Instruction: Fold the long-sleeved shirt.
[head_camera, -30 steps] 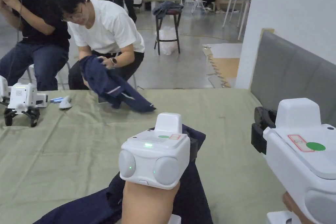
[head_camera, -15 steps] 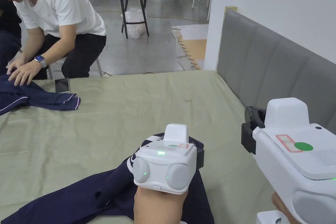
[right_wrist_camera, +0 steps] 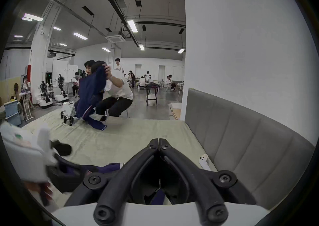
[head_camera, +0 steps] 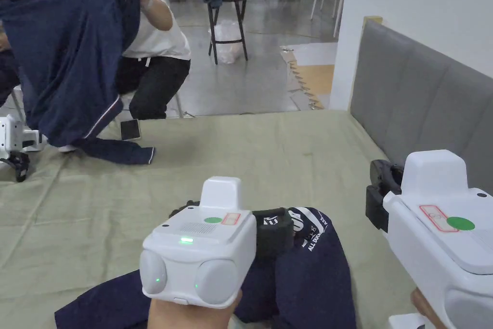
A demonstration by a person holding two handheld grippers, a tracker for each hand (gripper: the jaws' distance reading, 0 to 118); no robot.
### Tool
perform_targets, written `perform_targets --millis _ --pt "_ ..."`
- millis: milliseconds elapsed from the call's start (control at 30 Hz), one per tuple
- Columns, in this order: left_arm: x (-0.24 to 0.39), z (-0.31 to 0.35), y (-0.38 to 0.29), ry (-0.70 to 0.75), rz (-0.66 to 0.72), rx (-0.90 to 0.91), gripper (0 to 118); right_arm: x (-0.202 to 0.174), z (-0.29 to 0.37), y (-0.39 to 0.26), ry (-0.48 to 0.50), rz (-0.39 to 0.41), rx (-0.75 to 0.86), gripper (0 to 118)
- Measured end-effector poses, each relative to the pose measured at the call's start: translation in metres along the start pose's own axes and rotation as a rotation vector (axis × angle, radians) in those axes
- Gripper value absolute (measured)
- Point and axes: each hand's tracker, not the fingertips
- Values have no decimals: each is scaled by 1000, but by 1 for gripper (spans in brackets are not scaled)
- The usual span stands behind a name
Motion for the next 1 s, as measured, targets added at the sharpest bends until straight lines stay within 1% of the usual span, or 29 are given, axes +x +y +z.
perform_targets --millis 100,167,233,267,300,367,400,433,500,533,600,700,800,867,900,933,967,1000 --pt "-35 47 18 85 -14 127 107 -14 8 6 27 5 42 0" --pt "-55 71 25 144 -39 217 101 -24 13 10 36 5 62 0" --pt "-70 91 26 220 -78 256 96 -35 17 14 46 4 75 0" --pt "-76 97 23 238 -93 275 96 -40 20 15 54 6 82 0" --pt "-86 103 21 249 -81 273 95 -46 22 15 60 9 86 0" --pt "-103 112 17 276 -24 258 85 -57 25 15 74 12 85 0" --pt "-111 115 12 290 -9 253 78 -61 27 14 79 13 84 0" --pt "-118 117 8 308 -3 250 57 -65 29 13 84 12 81 0" --pt "-133 120 -3 358 11 226 11 -72 32 8 91 7 70 0" --pt "-136 121 -6 368 23 219 3 -74 33 6 93 7 66 0" --pt "-150 122 -15 335 68 164 2 -77 35 2 95 8 50 0" --pt "-162 118 -25 369 73 122 2 -81 36 1 91 9 38 0" --pt "-179 111 -31 373 98 72 2 -84 37 2 90 16 35 0" --pt "-192 95 -35 369 82 -34 4 -86 37 3 91 19 36 0" --pt "-201 86 -39 379 78 -80 16 -87 37 3 93 20 35 0" --pt "-207 79 -45 384 95 -92 58 -87 36 2 95 21 33 0" --pt "-217 65 -53 407 111 -150 95 -88 34 0 96 24 29 0" --pt "-229 50 -62 427 139 -219 111 -89 33 -2 98 27 22 0"
